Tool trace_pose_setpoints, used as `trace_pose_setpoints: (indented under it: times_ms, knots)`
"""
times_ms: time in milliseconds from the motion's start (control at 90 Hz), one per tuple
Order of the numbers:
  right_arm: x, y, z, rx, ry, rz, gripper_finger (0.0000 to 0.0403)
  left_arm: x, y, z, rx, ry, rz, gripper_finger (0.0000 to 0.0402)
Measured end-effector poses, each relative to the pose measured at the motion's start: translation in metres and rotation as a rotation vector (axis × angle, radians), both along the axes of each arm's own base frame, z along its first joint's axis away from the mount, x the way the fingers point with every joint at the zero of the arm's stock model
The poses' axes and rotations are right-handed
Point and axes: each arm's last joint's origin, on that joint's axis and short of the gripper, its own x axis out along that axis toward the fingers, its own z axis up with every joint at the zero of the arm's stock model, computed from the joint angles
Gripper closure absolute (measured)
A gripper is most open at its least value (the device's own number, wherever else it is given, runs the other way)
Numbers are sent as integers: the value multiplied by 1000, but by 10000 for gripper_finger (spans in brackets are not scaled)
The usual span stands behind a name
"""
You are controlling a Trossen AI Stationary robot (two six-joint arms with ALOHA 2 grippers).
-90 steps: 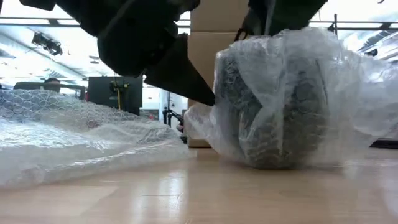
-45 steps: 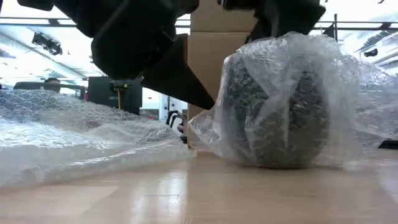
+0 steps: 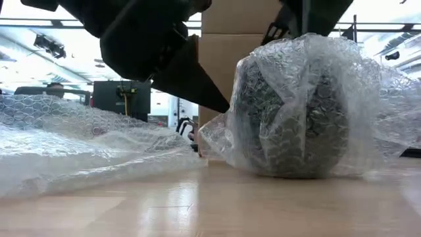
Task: Wrap mug
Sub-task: Wrap the black mug with the top bubble wrap
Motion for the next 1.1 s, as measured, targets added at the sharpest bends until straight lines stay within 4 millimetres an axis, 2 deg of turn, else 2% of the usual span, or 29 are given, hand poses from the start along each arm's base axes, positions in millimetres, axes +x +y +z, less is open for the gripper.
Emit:
trace_pose_setpoints:
  times_ms: [244,433,544,678,756,900,1100]
  knots:
    - [9,3,-32,12,86,22,403,0,0,0,-14,-5,8,387]
    - [16,-4,-40,-6,89,-12,403,0,0,0,-18,-9,8,387]
    - [14,-8,-31,-27,125,-16,403,0,0,0,-18,-9,8,387]
    - [10,-6,3,-94,65,-11,403,0,0,0,-18,-8,8,387]
    - [9,-4,14,-124,26,-11,403,0,0,0,-18,-8,8,387]
    - [9,2,18,-100,-27,36,403,0,0,0,-16,-4,8,387]
    - [15,10,3,11,-93,102,403,0,0,0,-14,-5,8,387]
